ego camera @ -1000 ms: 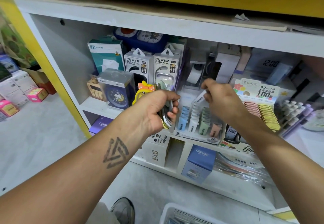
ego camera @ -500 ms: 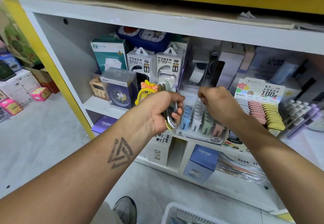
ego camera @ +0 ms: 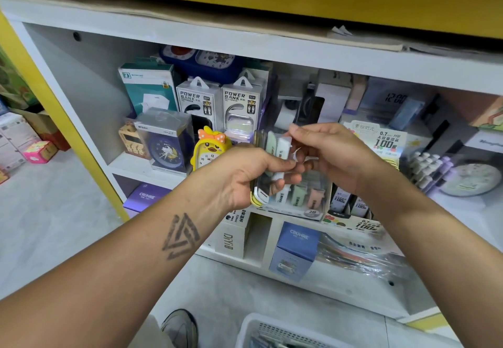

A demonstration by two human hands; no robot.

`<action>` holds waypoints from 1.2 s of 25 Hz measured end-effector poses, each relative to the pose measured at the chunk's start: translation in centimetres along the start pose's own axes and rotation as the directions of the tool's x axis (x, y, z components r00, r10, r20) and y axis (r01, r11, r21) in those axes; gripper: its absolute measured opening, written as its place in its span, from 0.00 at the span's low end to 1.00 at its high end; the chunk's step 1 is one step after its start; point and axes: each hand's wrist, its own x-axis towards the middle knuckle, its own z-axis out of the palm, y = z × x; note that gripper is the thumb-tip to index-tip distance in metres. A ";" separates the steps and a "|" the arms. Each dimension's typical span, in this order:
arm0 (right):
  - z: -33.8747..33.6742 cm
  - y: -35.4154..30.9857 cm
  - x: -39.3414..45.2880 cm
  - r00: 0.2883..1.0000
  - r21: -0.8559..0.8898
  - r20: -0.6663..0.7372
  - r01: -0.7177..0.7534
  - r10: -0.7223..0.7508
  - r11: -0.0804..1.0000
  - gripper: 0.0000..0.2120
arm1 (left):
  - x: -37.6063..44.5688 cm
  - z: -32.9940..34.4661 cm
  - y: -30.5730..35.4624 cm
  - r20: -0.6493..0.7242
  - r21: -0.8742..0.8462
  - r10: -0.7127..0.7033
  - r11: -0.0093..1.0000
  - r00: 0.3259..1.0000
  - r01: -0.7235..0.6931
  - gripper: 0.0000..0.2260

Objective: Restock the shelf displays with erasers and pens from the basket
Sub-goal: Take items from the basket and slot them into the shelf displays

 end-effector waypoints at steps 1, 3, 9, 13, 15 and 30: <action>-0.3 -0.2 -0.4 1.000 0.025 0.013 -0.001 0.001 1.000 0.15 | 0.0 0.4 -0.1 -0.007 0.024 0.019 1.000 1.000 -0.019 0.07; -0.7 -0.4 -0.9 1.000 -0.032 0.020 0.023 -0.023 0.999 0.11 | 0.0 0.7 -0.3 -0.022 0.059 0.044 0.997 0.999 -0.042 0.09; -2.0 -0.6 -1.2 0.996 0.002 -0.089 0.027 -0.027 1.000 0.06 | 0.5 0.6 -0.3 -0.056 -0.148 -0.051 0.988 0.997 0.042 0.09; -2.2 -0.6 -0.7 0.989 -0.017 -0.131 0.063 -0.065 0.998 0.04 | 0.8 -0.2 0.0 -0.190 -0.113 -0.040 0.993 0.981 0.019 0.02; -2.0 -0.6 -0.1 0.983 -0.028 -0.160 0.085 -0.088 0.996 0.03 | 0.9 -0.9 0.0 -0.270 -0.067 -0.009 0.998 0.963 -0.009 0.03; 0.6 3.7 3.6 0.876 -0.938 -0.030 0.141 -0.481 0.315 0.02 | 0.0 -2.6 0.8 -0.133 -0.120 -0.013 0.993 0.991 -0.003 0.06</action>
